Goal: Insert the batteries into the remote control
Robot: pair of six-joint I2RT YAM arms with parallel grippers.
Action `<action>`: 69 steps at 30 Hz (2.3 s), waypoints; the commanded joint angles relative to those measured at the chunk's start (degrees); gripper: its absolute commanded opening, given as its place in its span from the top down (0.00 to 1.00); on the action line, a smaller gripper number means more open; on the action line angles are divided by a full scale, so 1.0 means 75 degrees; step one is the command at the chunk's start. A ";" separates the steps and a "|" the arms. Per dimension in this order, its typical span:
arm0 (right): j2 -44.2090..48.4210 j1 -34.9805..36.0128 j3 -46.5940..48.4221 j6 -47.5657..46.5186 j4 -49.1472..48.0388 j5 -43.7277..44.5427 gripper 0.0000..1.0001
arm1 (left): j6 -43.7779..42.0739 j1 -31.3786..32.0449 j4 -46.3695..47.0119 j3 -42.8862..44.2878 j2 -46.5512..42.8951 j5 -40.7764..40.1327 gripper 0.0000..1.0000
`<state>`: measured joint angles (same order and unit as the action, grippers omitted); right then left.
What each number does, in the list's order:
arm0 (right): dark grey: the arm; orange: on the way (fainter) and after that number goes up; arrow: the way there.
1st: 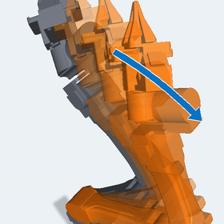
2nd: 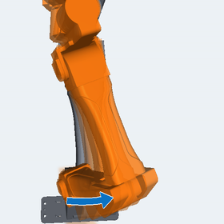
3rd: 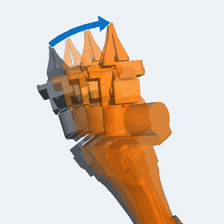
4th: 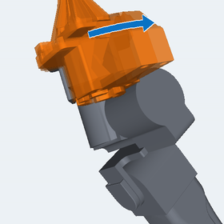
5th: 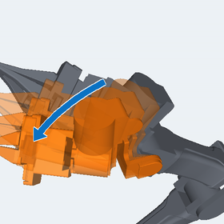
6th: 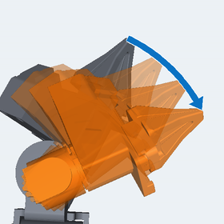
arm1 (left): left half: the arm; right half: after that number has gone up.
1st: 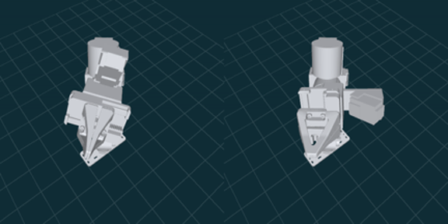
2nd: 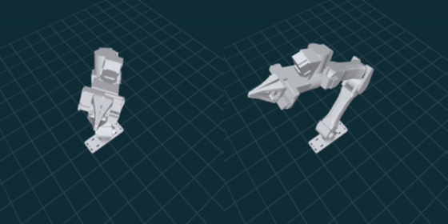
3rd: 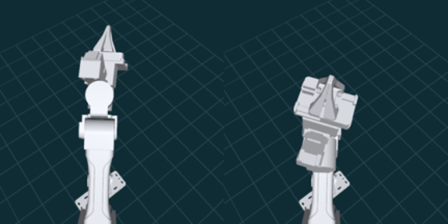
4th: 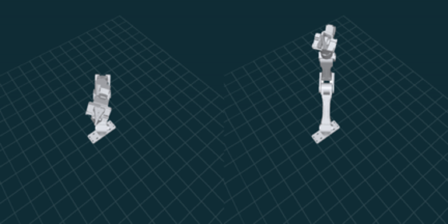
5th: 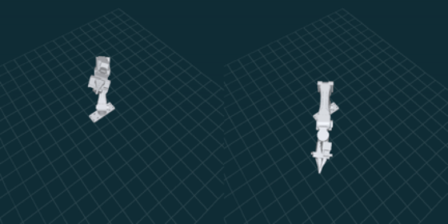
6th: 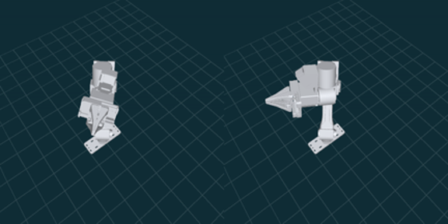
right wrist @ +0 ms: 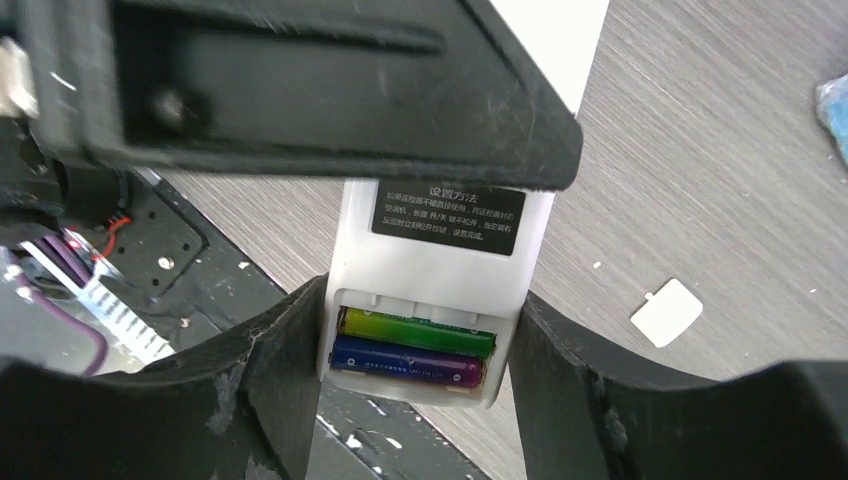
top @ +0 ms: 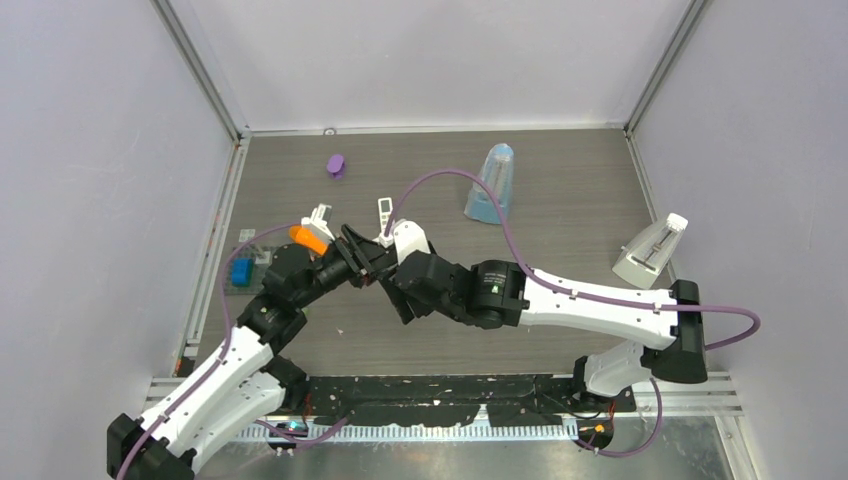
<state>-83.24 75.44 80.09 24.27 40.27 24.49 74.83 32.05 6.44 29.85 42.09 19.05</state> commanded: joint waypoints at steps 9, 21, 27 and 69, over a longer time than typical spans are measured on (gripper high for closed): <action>0.1347 -0.0142 -0.1116 -0.2856 -0.1540 -0.1611 0.65 | -0.0329 -0.0823 0.0873 -0.0286 -0.0362 0.1655 0.48; 0.1269 -0.0465 -0.1012 -0.3198 -0.1452 -0.2167 0.64 | -0.0799 -0.0828 0.0689 0.0001 -0.0183 0.2859 0.54; 0.1314 -0.0584 -0.1099 -0.3196 -0.1441 -0.2261 0.62 | -0.0832 -0.0828 0.0683 -0.0082 -0.0160 0.3115 0.71; -0.0840 -0.4557 -0.2937 -0.7043 -0.0288 -0.3412 0.00 | -0.1995 -0.2560 -0.0266 -0.0694 -0.0203 0.2214 1.00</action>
<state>-88.60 42.76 56.36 -12.53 36.53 5.74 60.97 14.22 3.03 23.27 41.25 33.85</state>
